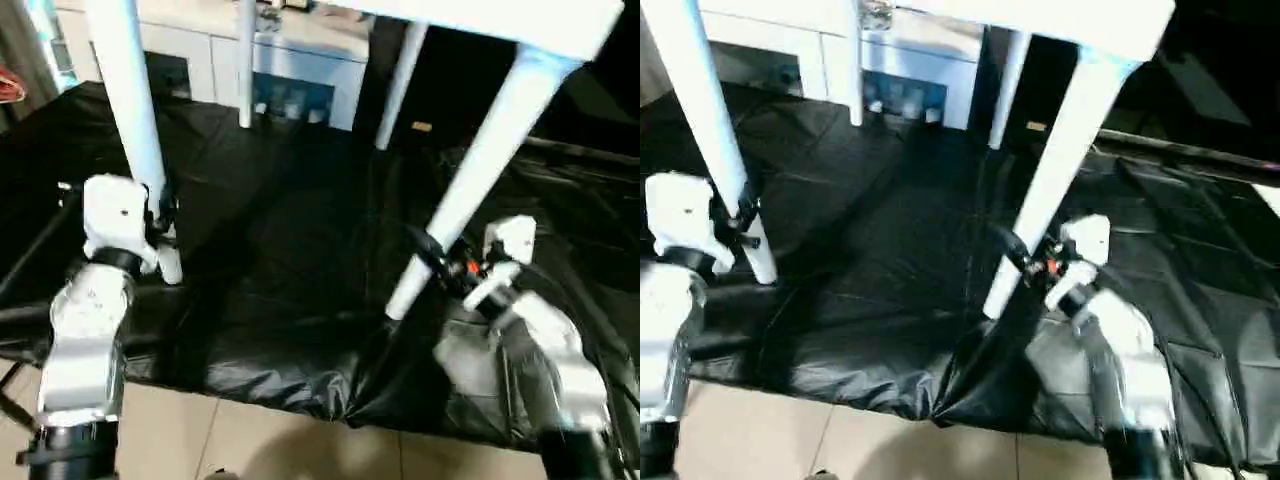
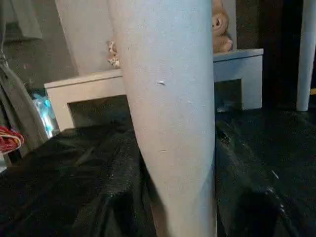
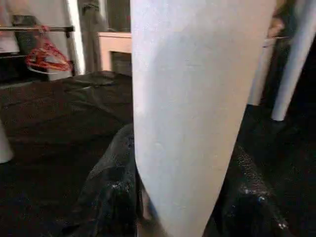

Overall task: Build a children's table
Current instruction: Flip table

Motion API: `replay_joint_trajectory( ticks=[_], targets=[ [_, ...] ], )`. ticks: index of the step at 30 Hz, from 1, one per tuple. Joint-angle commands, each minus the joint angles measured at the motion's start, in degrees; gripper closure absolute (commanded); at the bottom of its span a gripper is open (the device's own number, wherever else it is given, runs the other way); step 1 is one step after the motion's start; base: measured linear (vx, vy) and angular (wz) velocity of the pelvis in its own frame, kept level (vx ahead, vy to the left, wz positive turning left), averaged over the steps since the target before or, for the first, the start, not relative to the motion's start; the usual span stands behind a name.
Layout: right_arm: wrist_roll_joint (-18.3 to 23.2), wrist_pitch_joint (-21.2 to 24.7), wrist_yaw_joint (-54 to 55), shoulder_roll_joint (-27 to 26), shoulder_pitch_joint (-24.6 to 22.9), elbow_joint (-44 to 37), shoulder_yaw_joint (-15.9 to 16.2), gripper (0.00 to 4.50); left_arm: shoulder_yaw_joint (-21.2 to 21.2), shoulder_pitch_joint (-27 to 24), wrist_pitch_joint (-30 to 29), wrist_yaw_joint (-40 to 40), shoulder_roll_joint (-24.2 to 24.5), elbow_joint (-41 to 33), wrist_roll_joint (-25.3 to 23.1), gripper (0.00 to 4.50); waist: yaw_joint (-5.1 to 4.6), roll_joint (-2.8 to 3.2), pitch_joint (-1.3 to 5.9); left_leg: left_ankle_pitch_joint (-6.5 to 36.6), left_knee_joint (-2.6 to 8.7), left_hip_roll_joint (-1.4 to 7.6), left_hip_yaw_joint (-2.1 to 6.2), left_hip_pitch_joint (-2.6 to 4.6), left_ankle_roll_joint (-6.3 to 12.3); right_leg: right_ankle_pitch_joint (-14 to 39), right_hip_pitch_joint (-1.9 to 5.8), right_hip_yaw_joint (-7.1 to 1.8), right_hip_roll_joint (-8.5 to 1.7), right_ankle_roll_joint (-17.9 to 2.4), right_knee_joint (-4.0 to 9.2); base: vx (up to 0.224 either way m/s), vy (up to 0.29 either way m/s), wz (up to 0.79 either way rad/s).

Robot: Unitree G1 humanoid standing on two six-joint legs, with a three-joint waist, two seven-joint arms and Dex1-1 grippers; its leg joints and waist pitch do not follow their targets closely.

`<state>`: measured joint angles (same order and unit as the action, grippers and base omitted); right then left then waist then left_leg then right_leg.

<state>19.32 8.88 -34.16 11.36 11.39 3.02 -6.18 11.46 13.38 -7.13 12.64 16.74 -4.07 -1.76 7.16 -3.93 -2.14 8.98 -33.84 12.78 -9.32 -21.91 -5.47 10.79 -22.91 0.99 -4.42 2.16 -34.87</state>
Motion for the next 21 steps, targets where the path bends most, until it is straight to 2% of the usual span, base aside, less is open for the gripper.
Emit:
replay_joint_trajectory(
  ticks=[1,3,4,6,7,9,10,12,13,15,16,17,18,19,20,21],
  targets=[
    [-1.69,1.94,1.29,0.04,-1.96,-5.43,2.54,3.00,-7.21,-3.24,-0.39,3.15,1.05,1.22,-4.50,2.83,-1.05,2.01,2.37,32.78,5.41,-0.14,0.34,1.98,-3.79,25.02,-0.30,-0.68,-1.35,-3.48,5.80,0.000,0.000,0.00],
    [-2.09,2.30,1.74,0.12,-2.85,-6.38,3.03,3.00,-7.05,-4.03,-0.38,3.16,1.24,0.64,-4.48,2.83,-1.31,2.08,2.42,31.75,5.58,-0.11,0.42,1.60,-3.75,23.10,-0.03,-0.70,-1.31,-3.67,5.61,0.000,0.000,0.00],
    [-2.42,2.55,2.04,0.15,-3.52,-6.56,3.57,3.00,-6.97,-5.01,-0.53,2.97,1.44,-0.29,-4.49,2.83,-1.56,1.80,2.38,31.59,5.63,-0.11,0.40,1.46,-3.68,22.56,0.00,-0.66,-1.22,-3.77,5.56,0.000,0.000,0.00],
    [-2.71,2.51,2.15,0.13,-3.61,-6.25,3.87,3.00,-6.98,-5.45,-0.61,2.77,1.55,-0.77,-4.60,2.83,-1.77,1.92,2.42,31.45,5.58,-0.17,0.39,1.46,-3.66,22.79,-0.08,-0.70,-1.29,-3.68,5.54,0.000,0.000,0.00],
    [-3.17,2.48,2.34,0.18,-3.60,-5.92,4.15,3.00,-6.91,-5.76,-0.57,2.25,1.54,-1.18,-4.89,2.27,-1.85,2.01,2.36,31.80,5.60,-0.17,0.39,1.52,-3.71,23.13,-0.17,-0.70,-1.23,-3.60,5.64,0.000,0.000,0.00],
    [-3.36,2.41,2.64,-0.15,-3.41,-5.27,4.32,3.00,-6.09,-6.69,-0.17,2.43,1.45,-1.96,-4.02,2.13,-2.18,1.63,2.22,33.06,5.61,-0.18,0.48,1.54,-3.78,25.25,-0.31,-0.61,-1.28,-3.17,5.86,0.000,0.000,0.00],
    [-3.36,2.43,2.76,-0.23,-3.31,-5.07,4.30,2.44,-5.85,-6.90,-0.02,2.57,1.41,-2.09,-3.68,2.13,-2.44,1.55,2.23,33.13,5.63,-0.24,0.58,1.40,-3.60,26.04,-0.29,-0.57,-1.25,-2.62,5.95,0.000,0.000,0.00],
    [-3.01,2.99,3.39,-0.44,-3.44,-5.43,4.04,2.30,-5.18,-7.81,-0.01,3.01,1.42,-2.73,-2.39,2.04,-2.86,1.37,2.21,32.93,5.54,-0.31,0.52,1.36,-3.47,27.11,-0.38,-0.64,-1.26,-2.31,5.97,0.000,0.000,0.00],
    [-2.84,3.42,3.95,-0.56,-3.60,-5.73,3.83,2.30,-4.78,-8.55,0.06,3.26,1.55,-3.31,-1.74,1.87,-2.73,1.36,2.34,32.42,5.44,-0.29,0.51,1.43,-3.46,26.95,-0.37,-0.72,-1.36,-2.49,5.91,0.000,0.000,0.00],
    [-2.27,4.28,4.84,-0.80,-4.01,-6.30,3.21,1.96,-3.90,-10.14,-0.22,3.74,1.65,-4.62,-0.49,1.64,-2.84,1.56,2.22,31.41,5.68,-0.21,0.47,1.04,-3.42,25.16,-0.27,-0.83,-1.24,-3.08,5.69,0.000,0.000,0.00],
    [-1.65,5.07,5.58,-0.93,-4.65,-7.06,2.50,1.88,-2.74,-12.20,-0.22,3.84,1.58,-6.39,0.52,1.54,-2.71,1.65,2.58,29.51,5.57,-0.09,0.44,0.98,-3.37,22.14,-0.05,-0.93,-1.28,-3.50,5.26,0.000,0.000,0.00],
    [-1.18,5.68,5.93,-0.93,-5.25,-7.75,2.06,1.85,-1.87,-13.88,-0.36,3.79,1.45,-7.89,1.23,1.37,-2.69,1.80,2.58,28.36,5.70,-0.04,0.38,0.72,-3.32,20.24,0.12,-0.96,-1.18,-3.74,5.14,0.000,0.000,0.00],
    [-1.18,5.68,5.93,-0.93,-5.25,-7.75,2.06,1.79,-1.87,-13.88,-0.36,3.79,1.45,-7.89,1.23,1.24,-2.64,1.65,2.72,26.14,5.54,0.06,0.16,0.61,-3.10,16.24,0.25,-1.00,-1.03,-4.41,4.80,0.000,0.000,0.00],
    [-0.14,6.59,6.14,-0.67,-7.53,-10.11,1.57,1.79,0.26,-18.89,0.10,3.23,0.47,-11.76,3.00,1.24,-2.52,1.69,2.84,24.33,5.39,-0.03,-0.05,0.59,-2.84,13.85,0.39,-0.99,-0.95,-4.94,4.52,0.000,0.000,0.00],
    [-0.10,6.61,6.14,-0.65,-7.64,-10.21,1.56,1.56,0.34,-19.12,0.12,3.22,0.43,-11.93,3.06,1.19,-2.51,2.00,2.72,23.56,5.54,0.13,-0.02,0.35,-2.78,12.42,0.62,-1.05,-1.04,-5.23,4.38,0.000,0.000,0.00],
    [0.08,6.67,6.07,-0.56,-8.42,-10.91,1.51,1.48,0.75,-20.66,0.32,3.25,0.11,-12.98,3.54,1.09,-2.37,1.79,2.68,22.48,5.42,0.15,-0.43,0.42,-2.29,11.03,0.58,-1.05,-0.89,-5.18,4.58,0.000,0.000,0.00]
  ],
)
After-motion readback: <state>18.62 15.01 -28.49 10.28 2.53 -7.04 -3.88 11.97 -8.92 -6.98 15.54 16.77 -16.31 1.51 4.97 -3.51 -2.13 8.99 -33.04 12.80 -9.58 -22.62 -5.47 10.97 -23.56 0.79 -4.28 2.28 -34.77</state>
